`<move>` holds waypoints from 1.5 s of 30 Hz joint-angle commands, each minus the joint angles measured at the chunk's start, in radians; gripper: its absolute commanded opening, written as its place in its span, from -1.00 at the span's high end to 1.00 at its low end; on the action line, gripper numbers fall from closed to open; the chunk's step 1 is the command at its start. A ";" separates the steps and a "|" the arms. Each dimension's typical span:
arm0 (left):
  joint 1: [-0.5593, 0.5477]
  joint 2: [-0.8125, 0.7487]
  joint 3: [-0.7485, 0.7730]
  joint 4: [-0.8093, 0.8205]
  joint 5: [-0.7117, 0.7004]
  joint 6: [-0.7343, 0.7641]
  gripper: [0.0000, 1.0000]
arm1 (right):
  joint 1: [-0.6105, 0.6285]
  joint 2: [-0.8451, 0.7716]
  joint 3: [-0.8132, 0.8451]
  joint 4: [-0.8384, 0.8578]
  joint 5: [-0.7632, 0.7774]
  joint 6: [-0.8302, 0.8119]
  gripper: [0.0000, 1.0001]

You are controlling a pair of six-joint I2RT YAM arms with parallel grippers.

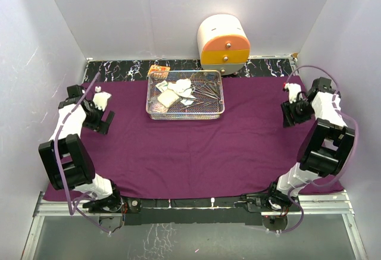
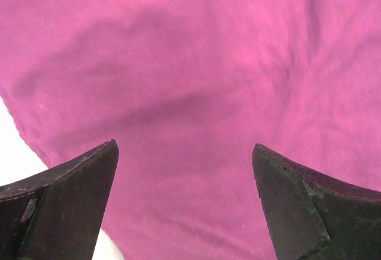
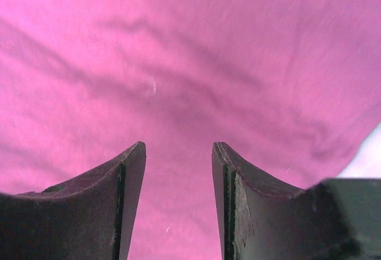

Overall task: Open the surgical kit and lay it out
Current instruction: Smooth out the surgical kit at the center of the board.

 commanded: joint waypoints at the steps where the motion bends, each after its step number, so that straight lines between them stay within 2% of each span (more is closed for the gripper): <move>1: 0.006 0.065 0.091 0.161 0.081 -0.182 -0.88 | 0.045 0.068 0.122 0.132 -0.148 0.140 0.05; 5: 0.006 0.157 0.154 0.249 0.096 -0.261 -0.88 | 0.099 0.164 0.179 0.214 -0.108 0.200 0.06; 11: 0.006 0.271 0.196 0.348 0.071 -0.313 -0.87 | 0.111 0.265 0.199 0.253 -0.034 0.189 0.11; 22: 0.006 0.311 0.089 0.430 -0.036 -0.265 -0.87 | 0.083 0.256 0.053 0.276 0.145 0.070 0.15; 29: 0.006 0.321 0.035 0.455 -0.091 -0.242 -0.87 | 0.013 0.244 0.021 0.260 0.184 0.029 0.16; 33: 0.006 0.317 0.039 0.449 -0.102 -0.250 -0.87 | 0.004 0.205 0.033 0.228 0.157 0.021 0.15; 42: 0.004 0.283 0.090 0.398 -0.030 -0.289 -0.86 | 0.012 0.132 0.105 0.114 -0.088 0.053 0.14; 45: 0.004 0.280 0.091 0.398 -0.028 -0.289 -0.86 | 0.037 0.097 0.091 0.104 -0.123 0.063 0.14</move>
